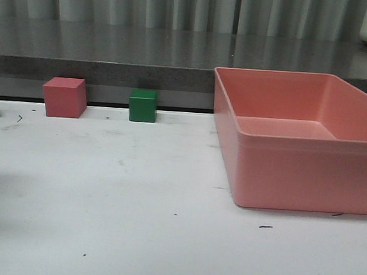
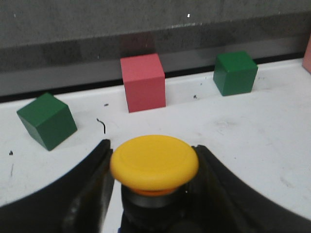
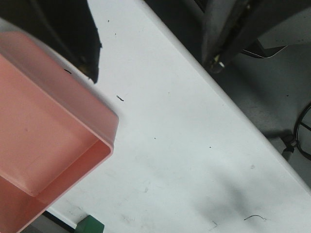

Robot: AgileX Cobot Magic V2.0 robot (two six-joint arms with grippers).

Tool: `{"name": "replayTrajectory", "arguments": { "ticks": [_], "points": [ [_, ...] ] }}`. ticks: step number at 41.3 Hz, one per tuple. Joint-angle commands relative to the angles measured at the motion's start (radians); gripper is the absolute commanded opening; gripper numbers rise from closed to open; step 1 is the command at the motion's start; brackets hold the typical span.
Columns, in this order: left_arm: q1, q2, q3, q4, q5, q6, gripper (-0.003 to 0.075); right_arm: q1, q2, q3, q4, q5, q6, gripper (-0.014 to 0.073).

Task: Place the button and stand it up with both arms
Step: 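Lift the button with the left gripper and carry it farther from the table center, then lower the button upright, yellow cap up, and open the left gripper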

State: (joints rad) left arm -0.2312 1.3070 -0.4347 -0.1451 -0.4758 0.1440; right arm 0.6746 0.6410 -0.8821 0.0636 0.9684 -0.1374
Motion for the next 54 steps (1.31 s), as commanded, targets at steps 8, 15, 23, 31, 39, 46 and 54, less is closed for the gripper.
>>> {"name": "replayTrajectory", "arguments": {
  "ticks": [8, 15, 23, 31, 39, 46, 54],
  "points": [
    [-0.01, 0.027, 0.043, 0.023, -0.38, -0.108, 0.0174, -0.005, 0.0, -0.025, 0.009, -0.056, -0.01, 0.0476],
    [-0.01, 0.153, 0.043, 0.065, -0.506, -0.15, 0.0174, -0.005, 0.0, -0.025, 0.009, -0.056, -0.01, 0.0476],
    [-0.01, 0.28, 0.043, 0.085, -0.688, -0.227, 0.0174, -0.005, 0.0, -0.025, 0.009, -0.056, -0.01, 0.0476],
    [-0.01, 0.398, 0.027, 0.163, -0.819, -0.243, 0.0174, -0.005, 0.0, -0.025, 0.009, -0.056, -0.01, 0.0476],
    [-0.01, 0.482, 0.002, 0.163, -0.851, -0.243, 0.0174, -0.005, 0.0, -0.025, 0.009, -0.056, -0.01, 0.0476],
    [-0.01, 0.554, -0.04, 0.165, -0.853, -0.243, 0.0174, -0.005, 0.0, -0.025, 0.009, -0.056, -0.01, 0.0476],
    [-0.01, 0.608, -0.061, 0.172, -0.861, -0.245, 0.0174, -0.005, 0.0, -0.025, 0.009, -0.056, -0.01, 0.0476]
  ]
}}
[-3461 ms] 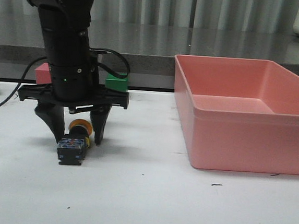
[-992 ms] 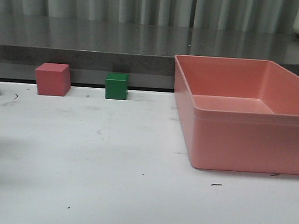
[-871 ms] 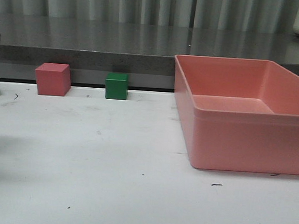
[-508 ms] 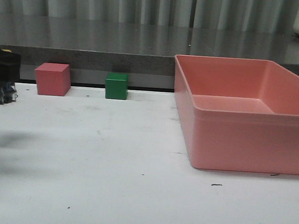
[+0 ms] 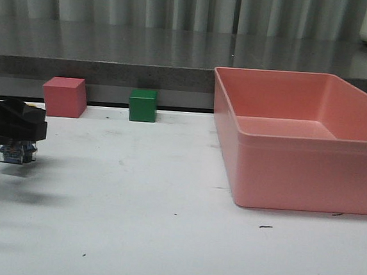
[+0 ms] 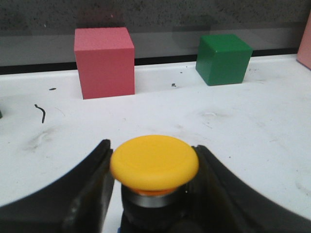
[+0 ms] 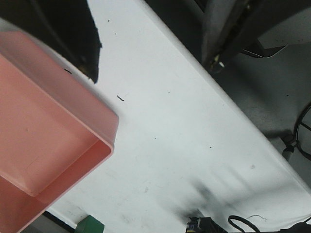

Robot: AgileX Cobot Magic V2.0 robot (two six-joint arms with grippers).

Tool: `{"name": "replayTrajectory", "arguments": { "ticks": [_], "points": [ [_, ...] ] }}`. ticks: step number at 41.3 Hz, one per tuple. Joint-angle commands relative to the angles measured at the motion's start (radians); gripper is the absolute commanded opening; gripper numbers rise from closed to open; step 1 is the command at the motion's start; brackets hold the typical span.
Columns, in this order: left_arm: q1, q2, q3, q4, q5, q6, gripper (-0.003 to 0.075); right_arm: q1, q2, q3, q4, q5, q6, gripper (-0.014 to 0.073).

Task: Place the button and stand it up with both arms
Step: 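Lower the button upright, yellow cap up, and open the left gripper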

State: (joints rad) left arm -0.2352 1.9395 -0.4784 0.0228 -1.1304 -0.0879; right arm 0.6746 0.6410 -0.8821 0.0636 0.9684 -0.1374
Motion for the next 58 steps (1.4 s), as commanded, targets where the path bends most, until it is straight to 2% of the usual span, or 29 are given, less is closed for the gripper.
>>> {"name": "replayTrajectory", "arguments": {
  "ticks": [1, 9, 17, 21, 27, 32, 40, 42, 49, 54, 58],
  "points": [
    [-0.006, -0.019, -0.018, 0.006, -0.206, -0.013, 0.0174, -0.005, 0.0, -0.025, 0.009, -0.056, -0.01, 0.0476],
    [-0.006, -0.002, -0.016, 0.02, -0.208, -0.013, 0.0197, -0.005, 0.0, -0.025, 0.009, -0.056, -0.01, 0.0476],
    [-0.006, -0.002, -0.016, 0.037, -0.214, -0.013, 0.0375, -0.005, 0.0, -0.025, 0.009, -0.056, -0.01, 0.0476],
    [-0.006, -0.007, -0.014, 0.037, -0.211, -0.013, 0.0435, -0.005, 0.0, -0.025, 0.009, -0.056, -0.01, 0.0476],
    [-0.006, -0.043, 0.008, 0.028, -0.186, -0.013, 0.0449, -0.005, 0.0, -0.025, 0.009, -0.056, -0.01, 0.0476],
    [-0.006, -0.095, 0.026, 0.02, -0.111, -0.013, 0.0449, -0.005, 0.0, -0.025, 0.009, -0.056, -0.01, 0.0476],
    [-0.006, -0.253, 0.029, 0.02, 0.164, -0.013, 0.0448, -0.005, 0.0, -0.025, 0.009, -0.056, -0.01, 0.0476],
    [-0.006, -0.303, 0.027, 0.02, 0.267, -0.013, 0.0447, -0.005, 0.0, -0.025, 0.009, -0.056, -0.01, 0.0476],
    [-0.006, -0.468, -0.026, 0.034, 0.692, -0.013, 0.0441, -0.005, 0.0, -0.025, 0.009, -0.056, -0.01, 0.0476],
    [-0.007, -0.565, -0.101, 0.034, 1.07, -0.013, 0.0441, -0.005, 0.0, -0.025, 0.009, -0.056, -0.01, 0.0476],
    [-0.007, -0.629, -0.178, 0.027, 1.312, -0.013, 0.0441, -0.005, 0.0, -0.025, 0.009, -0.056, -0.01, 0.0476]
  ]
}}
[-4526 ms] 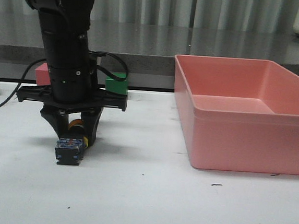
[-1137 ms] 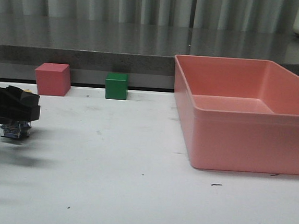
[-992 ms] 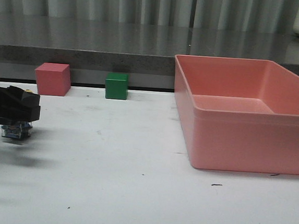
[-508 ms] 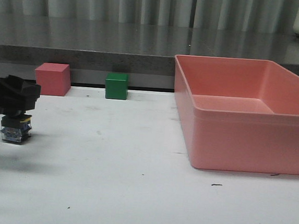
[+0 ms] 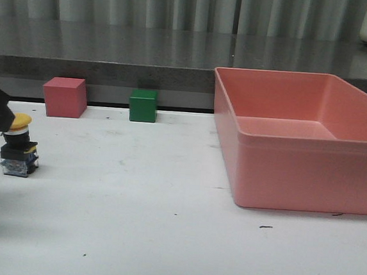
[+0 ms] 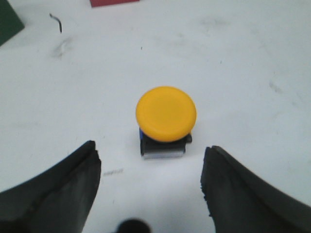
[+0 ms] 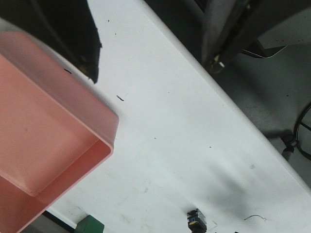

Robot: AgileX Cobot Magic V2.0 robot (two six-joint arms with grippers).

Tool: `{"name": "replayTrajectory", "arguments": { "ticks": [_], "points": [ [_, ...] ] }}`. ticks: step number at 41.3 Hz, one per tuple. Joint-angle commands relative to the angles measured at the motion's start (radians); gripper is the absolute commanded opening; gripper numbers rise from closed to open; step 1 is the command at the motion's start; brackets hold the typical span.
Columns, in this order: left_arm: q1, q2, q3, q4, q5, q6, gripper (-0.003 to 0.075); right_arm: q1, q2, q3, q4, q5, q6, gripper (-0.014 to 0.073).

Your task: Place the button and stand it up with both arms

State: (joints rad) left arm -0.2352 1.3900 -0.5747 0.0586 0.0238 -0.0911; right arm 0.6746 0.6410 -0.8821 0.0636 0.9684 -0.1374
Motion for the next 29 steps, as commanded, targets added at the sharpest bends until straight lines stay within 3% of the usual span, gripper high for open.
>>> {"name": "replayTrajectory", "arguments": {
  "ticks": [1, 9, 12, 29],
  "points": [
    [-0.007, -0.098, -0.1, -0.01, 0.231, -0.01, 0.0441, -0.005, 0.0, -0.025, 0.009, -0.056, -0.01, 0.0476],
    [-0.007, -0.214, -0.259, -0.013, 0.62, -0.01, 0.044, -0.005, 0.0, -0.025, 0.009, -0.056, -0.01, 0.0476],
    [-0.007, -0.261, -0.302, -0.013, 0.703, -0.001, 0.044, -0.005, 0.0, -0.025, 0.009, -0.056, -0.01, 0.0476],
    [-0.007, -0.626, -0.337, -0.082, 0.937, 0.113, 0.044, -0.005, 0.0, -0.025, 0.009, -0.056, -0.01, 0.0476]
  ]
}}
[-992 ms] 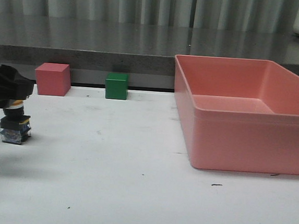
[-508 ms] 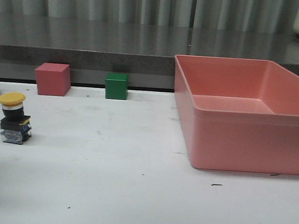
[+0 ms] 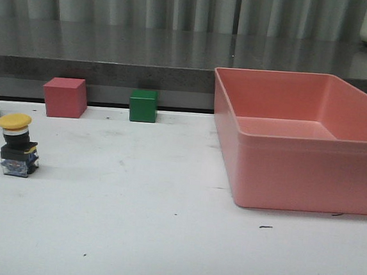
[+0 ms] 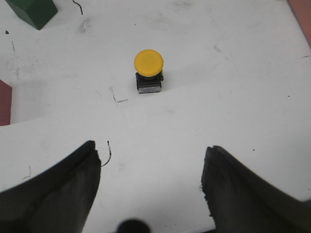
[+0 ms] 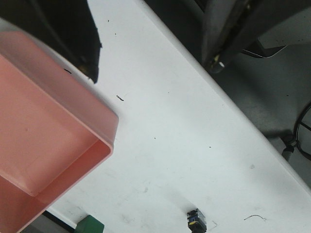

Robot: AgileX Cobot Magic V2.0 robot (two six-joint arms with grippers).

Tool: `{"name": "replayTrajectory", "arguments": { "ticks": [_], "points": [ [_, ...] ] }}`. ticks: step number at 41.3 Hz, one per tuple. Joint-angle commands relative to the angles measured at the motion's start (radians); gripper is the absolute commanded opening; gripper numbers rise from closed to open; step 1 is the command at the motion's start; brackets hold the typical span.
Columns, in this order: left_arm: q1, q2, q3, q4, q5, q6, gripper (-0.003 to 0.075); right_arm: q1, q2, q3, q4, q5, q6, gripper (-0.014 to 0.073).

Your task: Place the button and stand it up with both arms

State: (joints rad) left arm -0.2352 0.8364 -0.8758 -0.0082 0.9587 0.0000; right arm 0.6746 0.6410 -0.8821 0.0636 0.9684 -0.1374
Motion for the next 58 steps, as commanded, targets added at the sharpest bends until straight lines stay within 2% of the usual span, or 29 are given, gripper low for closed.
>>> {"name": "replayTrajectory", "arguments": {
  "ticks": [1, 16, 35, 39, 45, 50, 53, 58],
  "points": [
    [-0.007, -0.096, -0.036, -0.02, 0.014, 0.033, 0.044, -0.005, 0.0, -0.025, 0.009, -0.056, -0.01, 0.0476],
    [-0.007, -0.285, -0.036, -0.085, 0.102, 0.039, 0.044, -0.005, 0.0, -0.025, 0.009, -0.056, -0.01, 0.0476],
    [-0.007, -0.308, -0.036, -0.095, 0.088, 0.039, 0.0437, -0.005, 0.0, -0.025, 0.009, -0.069, -0.01, 0.0468],
    [-0.007, -0.308, -0.036, -0.095, 0.084, 0.039, 0.0365, -0.005, 0.0, -0.025, 0.009, -0.072, -0.01, 0.0365],
    [-0.007, -0.308, -0.036, -0.095, 0.084, 0.039, 0.0177, -0.005, 0.0, -0.025, 0.009, -0.072, -0.01, 0.0101],
    [-0.007, -0.308, -0.036, -0.095, 0.084, 0.039, 0.0047, -0.005, 0.0, -0.025, 0.009, -0.072, -0.01, -0.0067],
    [-0.007, -0.308, -0.036, -0.095, 0.089, 0.039, -0.002, -0.005, 0.0, -0.025, 0.009, -0.072, -0.01, -0.0064],
    [-0.007, -0.308, -0.036, -0.095, 0.09, 0.039, -0.002, -0.005, 0.0, -0.025, 0.009, -0.072, -0.01, -0.0068]
  ]
}}
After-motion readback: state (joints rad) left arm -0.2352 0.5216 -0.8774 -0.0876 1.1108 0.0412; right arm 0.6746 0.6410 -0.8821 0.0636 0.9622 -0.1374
